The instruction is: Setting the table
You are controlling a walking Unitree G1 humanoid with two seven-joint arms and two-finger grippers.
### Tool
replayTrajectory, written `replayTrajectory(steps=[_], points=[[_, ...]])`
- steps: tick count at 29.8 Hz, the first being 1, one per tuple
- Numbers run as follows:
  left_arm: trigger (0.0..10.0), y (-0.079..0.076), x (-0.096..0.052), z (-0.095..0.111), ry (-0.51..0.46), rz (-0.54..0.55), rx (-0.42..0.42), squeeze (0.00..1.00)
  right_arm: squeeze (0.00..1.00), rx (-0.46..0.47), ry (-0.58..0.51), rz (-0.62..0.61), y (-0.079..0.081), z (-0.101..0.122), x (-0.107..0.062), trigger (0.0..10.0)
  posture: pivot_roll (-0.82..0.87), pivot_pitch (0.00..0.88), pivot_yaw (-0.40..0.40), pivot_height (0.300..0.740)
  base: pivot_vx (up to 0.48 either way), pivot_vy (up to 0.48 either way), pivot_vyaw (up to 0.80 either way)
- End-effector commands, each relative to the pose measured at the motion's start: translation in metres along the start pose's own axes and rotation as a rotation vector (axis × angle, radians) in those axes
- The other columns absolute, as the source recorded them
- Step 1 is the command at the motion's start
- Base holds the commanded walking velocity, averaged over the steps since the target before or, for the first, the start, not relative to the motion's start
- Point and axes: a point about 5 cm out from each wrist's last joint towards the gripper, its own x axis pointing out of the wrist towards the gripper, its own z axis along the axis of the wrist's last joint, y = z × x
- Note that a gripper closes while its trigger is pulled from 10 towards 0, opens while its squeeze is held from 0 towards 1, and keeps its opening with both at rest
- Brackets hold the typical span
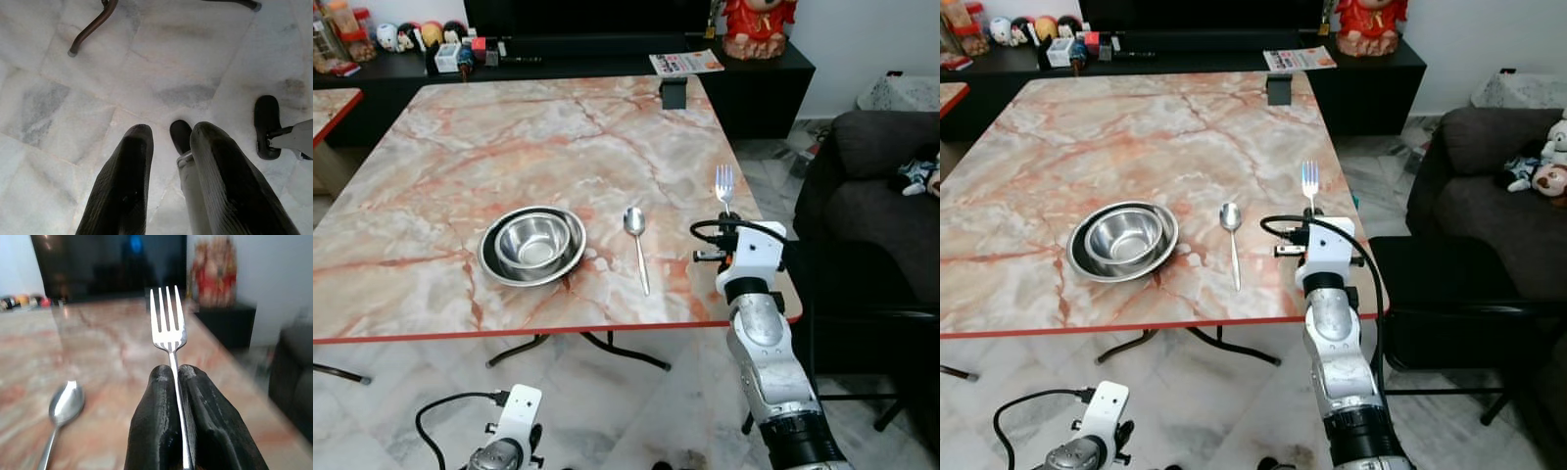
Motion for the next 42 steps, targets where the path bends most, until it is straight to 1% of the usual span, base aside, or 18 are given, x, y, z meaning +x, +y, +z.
replayTrajectory(steps=[1, 8, 10, 12, 14, 23, 28, 29, 31, 32, 36, 42], points=[[10.0, 0.004, -0.001, -0.005, 0.024, 0.020, -0.012, 0.00, 0.00, 0.039, 0.034, 0.020, 0.006, -0.004, 0.004, 10.0, -0.06, 0.124, 0.003, 0.740, 0.000, 0.000, 0.00], [10.0, 0.007, 0.000, -0.001, 0.018, 0.030, -0.011, 0.00, 0.00, 0.065, 0.076, 0.036, 0.015, -0.007, 0.012, 10.0, -0.06, 0.124, 0.000, 0.740, 0.000, 0.000, 0.00], [10.0, 0.008, 0.000, -0.001, 0.018, 0.033, -0.012, 0.00, 0.00, 0.088, 0.088, 0.043, 0.018, -0.007, 0.014, 10.0, -0.06, 0.123, -0.001, 0.740, 0.000, 0.000, 0.00], [10.0, 0.007, 0.000, -0.002, 0.019, 0.034, -0.013, 0.00, 0.00, 0.087, 0.090, 0.061, 0.022, -0.007, 0.018, 10.0, -0.05, 0.124, -0.005, 0.740, 0.000, 0.000, 0.00], [10.0, 0.006, -0.001, -0.004, 0.027, 0.039, -0.017, 0.00, 0.00, 0.089, 0.119, 0.080, 0.027, -0.010, 0.022, 10.0, -0.05, 0.123, -0.010, 0.740, 0.000, 0.000, 0.00], [10.0, 0.005, -0.001, -0.006, 0.036, 0.045, -0.032, 0.00, 0.00, 0.084, 0.178, 0.067, 0.033, -0.013, 0.029, 10.0, -0.04, 0.130, -0.022, 0.740, 0.000, 0.000, 0.00], [10.0, 0.005, -0.001, -0.006, 0.036, 0.048, -0.038, 0.00, 0.00, 0.076, 0.175, 0.042, 0.028, -0.012, 0.032, 10.0, -0.03, 0.128, -0.030, 0.740, 0.000, 0.000, 0.00], [10.0, 0.005, -0.001, -0.006, 0.035, 0.049, -0.041, 0.00, 0.00, 0.067, 0.178, 0.020, 0.024, -0.012, 0.032, 10.0, -0.04, 0.129, -0.030, 0.740, 0.000, 0.000, 0.00], [10.0, 0.005, -0.001, -0.006, 0.034, 0.049, -0.043, 0.00, 0.00, 0.067, 0.178, 0.010, 0.021, -0.013, 0.032, 10.0, -0.03, 0.129, -0.031, 0.740, 0.000, 0.000, 0.00], [10.0, 0.004, -0.001, -0.006, 0.034, 0.048, -0.044, 0.00, 0.00, 0.062, 0.172, -0.007, 0.016, -0.012, 0.033, 10.0, -0.04, 0.131, -0.032, 0.740, 0.000, 0.000, 0.00], [10.0, 0.003, -0.001, -0.005, 0.030, 0.043, -0.044, 0.00, 0.00, 0.061, 0.149, -0.041, 0.005, -0.009, 0.031, 10.0, -0.05, 0.133, -0.032, 0.740, 0.000, 0.000, 0.00], [10.0, 0.002, -0.001, -0.005, 0.031, 0.037, -0.040, 0.00, 0.00, 0.036, 0.143, -0.035, -0.001, -0.011, 0.028, 10.0, -0.06, 0.138, -0.033, 0.740, 0.000, 0.000, 0.00]])
